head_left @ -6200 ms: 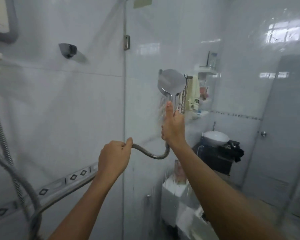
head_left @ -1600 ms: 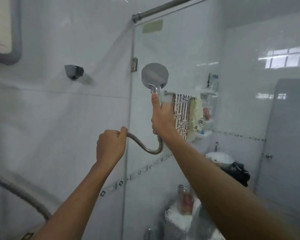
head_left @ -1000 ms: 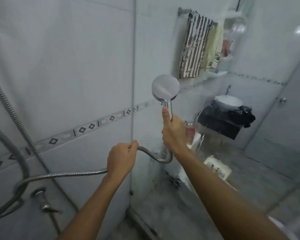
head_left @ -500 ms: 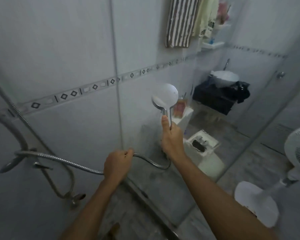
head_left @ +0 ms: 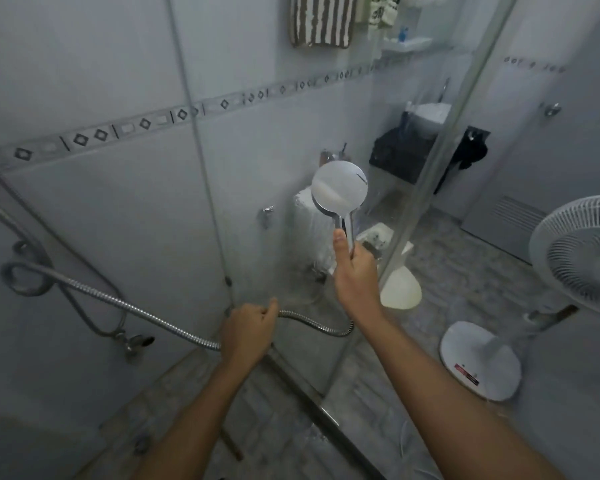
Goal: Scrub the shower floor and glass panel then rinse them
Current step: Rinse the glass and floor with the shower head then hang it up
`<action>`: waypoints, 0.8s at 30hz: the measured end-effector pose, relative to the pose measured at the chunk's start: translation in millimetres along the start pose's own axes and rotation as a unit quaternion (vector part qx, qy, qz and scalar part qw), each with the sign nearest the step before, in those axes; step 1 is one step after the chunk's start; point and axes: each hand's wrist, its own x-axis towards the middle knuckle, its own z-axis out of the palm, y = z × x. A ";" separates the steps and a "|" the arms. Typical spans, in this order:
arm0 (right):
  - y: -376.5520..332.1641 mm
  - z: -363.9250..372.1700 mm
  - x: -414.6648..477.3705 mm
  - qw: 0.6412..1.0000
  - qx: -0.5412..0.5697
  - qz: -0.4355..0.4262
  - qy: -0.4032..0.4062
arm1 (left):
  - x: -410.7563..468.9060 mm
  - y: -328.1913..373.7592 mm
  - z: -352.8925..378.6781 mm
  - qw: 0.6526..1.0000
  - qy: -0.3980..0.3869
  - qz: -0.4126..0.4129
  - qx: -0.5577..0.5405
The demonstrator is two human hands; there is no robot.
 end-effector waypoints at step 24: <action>61.4 40.2 -37.5 0.991 0.060 0.099 -0.071 | -29.1 -63.8 39.0 0.995 -0.030 -0.089 0.040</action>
